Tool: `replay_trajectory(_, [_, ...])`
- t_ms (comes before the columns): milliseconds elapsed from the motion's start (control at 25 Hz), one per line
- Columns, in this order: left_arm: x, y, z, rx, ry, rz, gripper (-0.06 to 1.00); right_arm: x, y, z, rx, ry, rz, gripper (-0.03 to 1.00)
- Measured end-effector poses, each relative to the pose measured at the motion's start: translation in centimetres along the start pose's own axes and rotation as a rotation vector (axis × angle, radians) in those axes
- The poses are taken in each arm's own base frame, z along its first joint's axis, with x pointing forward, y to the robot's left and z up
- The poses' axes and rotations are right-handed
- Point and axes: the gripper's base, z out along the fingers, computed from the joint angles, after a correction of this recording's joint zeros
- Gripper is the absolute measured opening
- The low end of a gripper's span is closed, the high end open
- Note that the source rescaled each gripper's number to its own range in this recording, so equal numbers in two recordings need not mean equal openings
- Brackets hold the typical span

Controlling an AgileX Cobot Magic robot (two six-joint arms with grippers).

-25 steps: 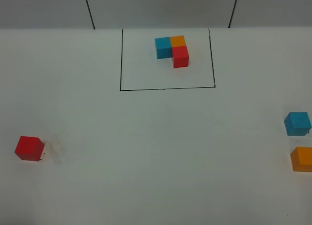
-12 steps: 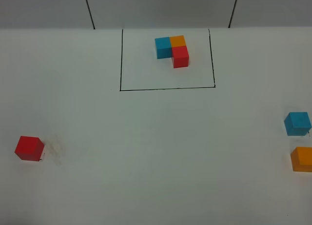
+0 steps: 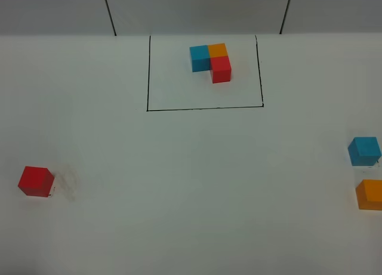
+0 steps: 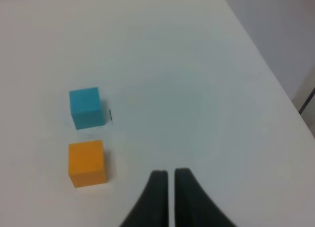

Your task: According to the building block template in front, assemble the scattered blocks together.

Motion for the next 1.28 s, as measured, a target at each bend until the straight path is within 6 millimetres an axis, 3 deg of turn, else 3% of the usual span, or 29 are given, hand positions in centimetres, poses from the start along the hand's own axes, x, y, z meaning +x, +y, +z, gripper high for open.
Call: replay_trajectory(1280, [-0.47, 0.55, 0.03, -0.06, -0.024, -0.028, 0.88, 0.0, 0.0, 0.0, 0.0, 0.0, 0.0, 0.0])
